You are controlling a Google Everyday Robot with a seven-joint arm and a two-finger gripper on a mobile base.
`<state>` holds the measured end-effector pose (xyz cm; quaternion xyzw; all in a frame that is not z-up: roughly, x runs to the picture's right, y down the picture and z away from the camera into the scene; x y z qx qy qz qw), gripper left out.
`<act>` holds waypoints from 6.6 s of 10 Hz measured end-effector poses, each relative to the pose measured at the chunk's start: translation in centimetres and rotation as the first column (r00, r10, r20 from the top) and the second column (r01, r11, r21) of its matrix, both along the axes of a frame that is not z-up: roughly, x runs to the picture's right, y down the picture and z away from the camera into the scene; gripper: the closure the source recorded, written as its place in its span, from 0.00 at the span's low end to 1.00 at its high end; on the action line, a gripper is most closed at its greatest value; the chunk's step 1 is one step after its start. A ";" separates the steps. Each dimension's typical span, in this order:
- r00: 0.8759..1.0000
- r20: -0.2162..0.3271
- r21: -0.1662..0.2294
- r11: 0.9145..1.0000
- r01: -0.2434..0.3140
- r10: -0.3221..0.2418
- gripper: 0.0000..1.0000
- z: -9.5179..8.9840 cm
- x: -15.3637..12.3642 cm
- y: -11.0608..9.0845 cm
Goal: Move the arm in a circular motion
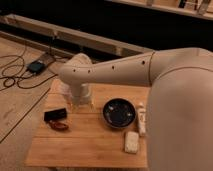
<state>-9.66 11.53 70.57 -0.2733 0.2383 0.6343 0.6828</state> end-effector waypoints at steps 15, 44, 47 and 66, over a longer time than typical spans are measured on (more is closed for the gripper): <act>0.992 -0.109 0.140 0.989 -0.045 0.061 0.35 7.5 10.5 -15.9; 0.992 -0.112 0.219 0.975 -0.029 0.055 0.35 8.2 10.9 -19.8; 0.994 0.012 0.217 0.970 0.107 -0.112 0.35 7.9 1.3 -18.5; 0.996 -0.062 0.070 0.996 -0.061 0.065 0.35 0.1 20.7 -6.8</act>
